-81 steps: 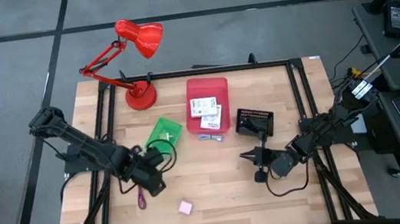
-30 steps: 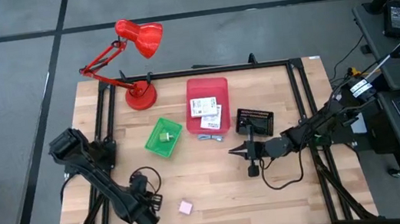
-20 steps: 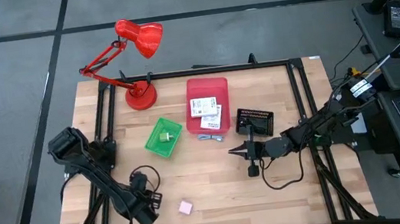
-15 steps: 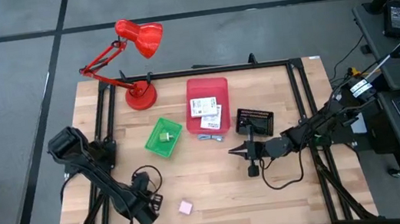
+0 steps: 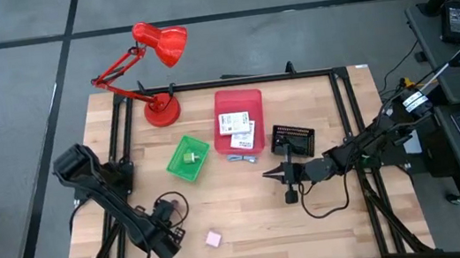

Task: Pick and place items into bin
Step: Put the pink charger cable into the black bin

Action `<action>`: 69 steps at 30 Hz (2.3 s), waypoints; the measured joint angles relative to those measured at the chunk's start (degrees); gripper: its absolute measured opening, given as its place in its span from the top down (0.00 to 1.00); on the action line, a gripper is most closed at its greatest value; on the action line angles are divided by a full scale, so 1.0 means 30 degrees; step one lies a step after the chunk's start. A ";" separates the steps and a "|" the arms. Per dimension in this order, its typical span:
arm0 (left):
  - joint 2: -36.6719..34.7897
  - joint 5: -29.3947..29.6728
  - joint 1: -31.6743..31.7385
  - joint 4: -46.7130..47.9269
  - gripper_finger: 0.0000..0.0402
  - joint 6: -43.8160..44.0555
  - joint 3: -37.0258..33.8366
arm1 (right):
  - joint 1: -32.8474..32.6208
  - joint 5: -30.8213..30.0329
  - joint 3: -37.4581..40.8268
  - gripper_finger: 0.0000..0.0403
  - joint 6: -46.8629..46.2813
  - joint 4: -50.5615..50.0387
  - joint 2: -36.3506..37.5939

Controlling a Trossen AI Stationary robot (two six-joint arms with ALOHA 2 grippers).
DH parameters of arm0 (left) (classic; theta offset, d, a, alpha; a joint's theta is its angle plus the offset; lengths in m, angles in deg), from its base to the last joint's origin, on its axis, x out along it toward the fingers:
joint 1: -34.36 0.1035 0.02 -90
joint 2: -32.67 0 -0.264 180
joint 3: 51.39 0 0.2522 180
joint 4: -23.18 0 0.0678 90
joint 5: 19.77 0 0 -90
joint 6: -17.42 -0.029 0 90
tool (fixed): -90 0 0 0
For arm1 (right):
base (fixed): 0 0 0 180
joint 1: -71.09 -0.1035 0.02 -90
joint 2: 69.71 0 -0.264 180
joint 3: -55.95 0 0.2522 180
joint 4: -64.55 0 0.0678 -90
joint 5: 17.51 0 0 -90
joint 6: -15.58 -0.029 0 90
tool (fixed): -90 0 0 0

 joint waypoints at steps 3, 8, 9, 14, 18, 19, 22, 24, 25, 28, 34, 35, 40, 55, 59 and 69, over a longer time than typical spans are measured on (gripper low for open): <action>-0.0557 0.0677 -0.0028 -0.0092 0.98 -0.0546 0.0006 | 0.0000 0.0000 0.0000 1.00 -0.0040 -0.0007 0.0000; -0.2140 0.2867 -0.0029 -0.0102 0.98 -0.2359 0.0022 | 0.0000 0.0000 0.0000 1.00 -0.0066 -0.0007 0.0000; -0.2505 0.3626 -0.0029 -0.0134 0.98 -0.2960 0.0022 | 0.0000 0.0000 0.0000 1.00 -0.0066 -0.0007 0.0000; -0.4366 0.7568 -0.0022 -0.0356 0.98 -0.6366 0.0029 | 0.0000 0.0000 0.0000 1.00 -0.0079 -0.0009 0.0000; -0.5684 1.0080 -0.0015 -0.0733 0.98 -0.9137 0.0044 | 0.0000 -0.0010 0.0000 1.00 -0.0073 -0.0007 0.0000; -0.5934 1.0589 -0.0015 -0.0900 0.98 -0.9804 0.0044 | 0.0000 -0.0024 0.0000 1.00 -0.0054 -0.0007 0.0000; -0.6553 1.2232 -0.0015 -0.1310 0.98 -1.1483 0.0051 | 0.0000 -0.0029 0.0000 1.00 -0.0043 -0.0007 0.0000; -0.6708 1.3169 -0.0009 -0.1937 0.98 -1.2761 0.0051 | 0.0000 -0.0029 0.0000 1.00 -0.0101 0.0000 0.0000; -0.6747 1.3435 0.0023 -0.2267 0.98 -1.3484 0.0051 | 0.0000 -0.0029 0.0000 1.00 -0.0104 0.0000 0.0000; -0.6759 1.3883 0.0241 -0.3482 0.98 -1.5507 0.0051 | 0.0000 -0.0020 0.0000 1.00 -0.0525 0.0093 0.0000; -0.6759 1.3480 0.1349 -0.6764 0.98 -2.0819 0.0051 | 0.0000 0.0406 -0.0637 1.00 -0.0576 0.0306 0.0007; -0.6759 1.3129 0.1627 -0.7460 0.98 -2.1842 0.0051 | 0.0000 0.0614 -0.0793 1.00 -0.0544 0.0300 0.0002; -0.6671 1.1209 0.3240 -1.0560 0.98 -2.7011 0.0051 | -0.0007 0.0999 -0.1360 1.00 -0.0074 0.0285 0.0007; -0.6660 0.6665 0.6691 -2.1529 0.98 -3.5165 -0.3594 | -0.0768 0.1525 -0.2660 0.65 0.0409 0.0296 0.0007; -0.6657 0.5008 0.7808 -2.5323 0.98 -3.6545 -0.5075 | -0.0765 0.1515 -0.3334 0.57 0.1020 0.0291 0.0007; -0.6427 0.2757 0.9400 -2.7012 0.98 -3.8040 -0.5741 | -0.0511 0.1508 -0.4217 0.45 0.1435 0.0284 0.0007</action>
